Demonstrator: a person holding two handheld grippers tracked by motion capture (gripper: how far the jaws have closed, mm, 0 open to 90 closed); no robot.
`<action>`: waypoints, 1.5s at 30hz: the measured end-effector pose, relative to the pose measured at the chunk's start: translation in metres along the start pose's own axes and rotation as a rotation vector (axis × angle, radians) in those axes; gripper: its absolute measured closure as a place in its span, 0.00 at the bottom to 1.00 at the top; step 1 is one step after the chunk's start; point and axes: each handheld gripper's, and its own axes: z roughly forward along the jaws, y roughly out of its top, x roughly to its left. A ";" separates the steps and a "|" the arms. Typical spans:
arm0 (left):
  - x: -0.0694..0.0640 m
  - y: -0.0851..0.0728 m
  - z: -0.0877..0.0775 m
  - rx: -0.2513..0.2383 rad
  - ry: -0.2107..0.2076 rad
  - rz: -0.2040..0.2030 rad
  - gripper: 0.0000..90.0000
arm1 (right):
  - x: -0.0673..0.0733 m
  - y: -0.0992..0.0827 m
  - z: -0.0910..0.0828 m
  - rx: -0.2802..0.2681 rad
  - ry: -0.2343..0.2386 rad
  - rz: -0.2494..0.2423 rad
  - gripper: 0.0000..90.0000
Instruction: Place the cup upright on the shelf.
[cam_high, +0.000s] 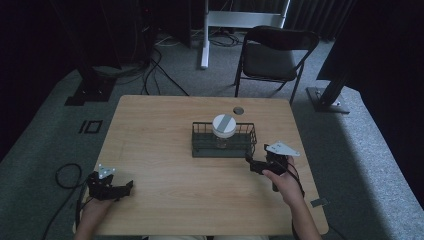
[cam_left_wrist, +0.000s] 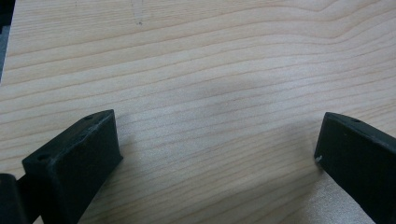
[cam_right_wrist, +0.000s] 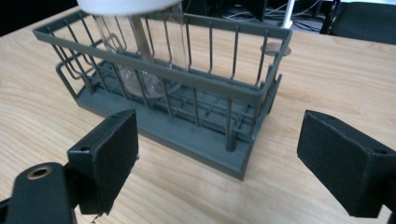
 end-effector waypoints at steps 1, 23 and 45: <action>0.000 0.000 0.000 0.000 0.000 0.000 0.00 | -0.001 -0.002 0.000 0.004 -0.006 0.000 0.14; 0.000 0.000 0.000 0.001 0.004 -0.002 0.00 | -0.021 -0.039 0.006 0.099 -0.091 -0.003 0.14; 0.000 0.000 0.000 0.001 0.004 -0.003 0.00 | -0.041 -0.059 0.000 0.183 -0.190 0.038 0.14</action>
